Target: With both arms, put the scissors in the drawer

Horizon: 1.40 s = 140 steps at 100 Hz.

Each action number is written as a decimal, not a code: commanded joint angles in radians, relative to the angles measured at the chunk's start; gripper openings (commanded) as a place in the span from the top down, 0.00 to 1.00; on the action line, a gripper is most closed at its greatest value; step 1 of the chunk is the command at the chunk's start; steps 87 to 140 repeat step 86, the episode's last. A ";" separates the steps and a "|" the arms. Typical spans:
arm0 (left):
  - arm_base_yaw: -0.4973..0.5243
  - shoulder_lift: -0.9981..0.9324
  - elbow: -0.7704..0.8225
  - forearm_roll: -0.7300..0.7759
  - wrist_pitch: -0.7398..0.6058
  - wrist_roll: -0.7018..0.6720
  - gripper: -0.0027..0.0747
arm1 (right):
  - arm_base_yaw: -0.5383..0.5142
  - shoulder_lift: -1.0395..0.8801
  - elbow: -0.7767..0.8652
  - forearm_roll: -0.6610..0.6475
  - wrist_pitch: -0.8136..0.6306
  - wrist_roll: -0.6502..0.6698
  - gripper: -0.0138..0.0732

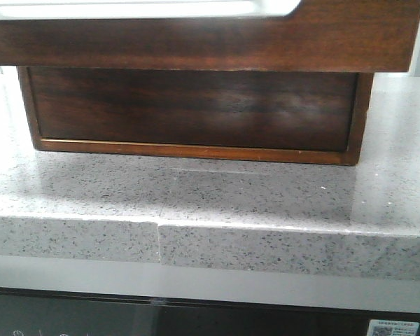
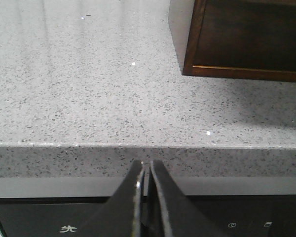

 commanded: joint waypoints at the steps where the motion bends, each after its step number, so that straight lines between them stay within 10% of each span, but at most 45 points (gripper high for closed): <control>1: -0.004 -0.032 0.020 -0.011 -0.046 -0.007 0.99 | -0.006 -0.029 0.029 0.002 -0.025 0.001 0.89; 23: -0.004 -0.032 0.020 -0.011 -0.046 -0.007 0.99 | -0.006 -0.029 0.029 0.002 0.153 0.001 0.89; 140: -0.004 -0.032 0.020 -0.011 -0.046 -0.007 0.99 | -0.006 -0.029 0.029 0.002 0.142 0.001 0.89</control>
